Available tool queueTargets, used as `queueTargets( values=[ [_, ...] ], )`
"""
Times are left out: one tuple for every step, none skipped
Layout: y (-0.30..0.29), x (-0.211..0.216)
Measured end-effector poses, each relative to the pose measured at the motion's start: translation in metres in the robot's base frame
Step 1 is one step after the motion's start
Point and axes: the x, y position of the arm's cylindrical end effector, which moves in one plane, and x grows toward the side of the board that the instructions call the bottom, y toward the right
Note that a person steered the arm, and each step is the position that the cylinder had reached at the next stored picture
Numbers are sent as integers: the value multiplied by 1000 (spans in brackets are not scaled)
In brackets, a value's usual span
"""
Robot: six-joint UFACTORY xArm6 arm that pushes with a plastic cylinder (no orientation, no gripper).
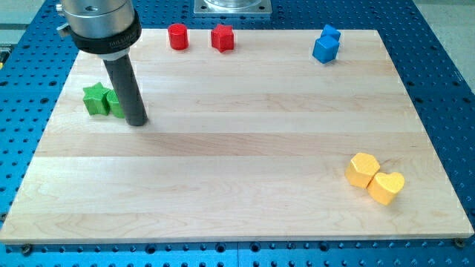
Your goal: Move your hand close towards yellow block
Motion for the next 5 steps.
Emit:
queueTargets(
  values=[
    [10, 18],
    [77, 24],
    [89, 4],
    [89, 5],
    [91, 12]
  ],
)
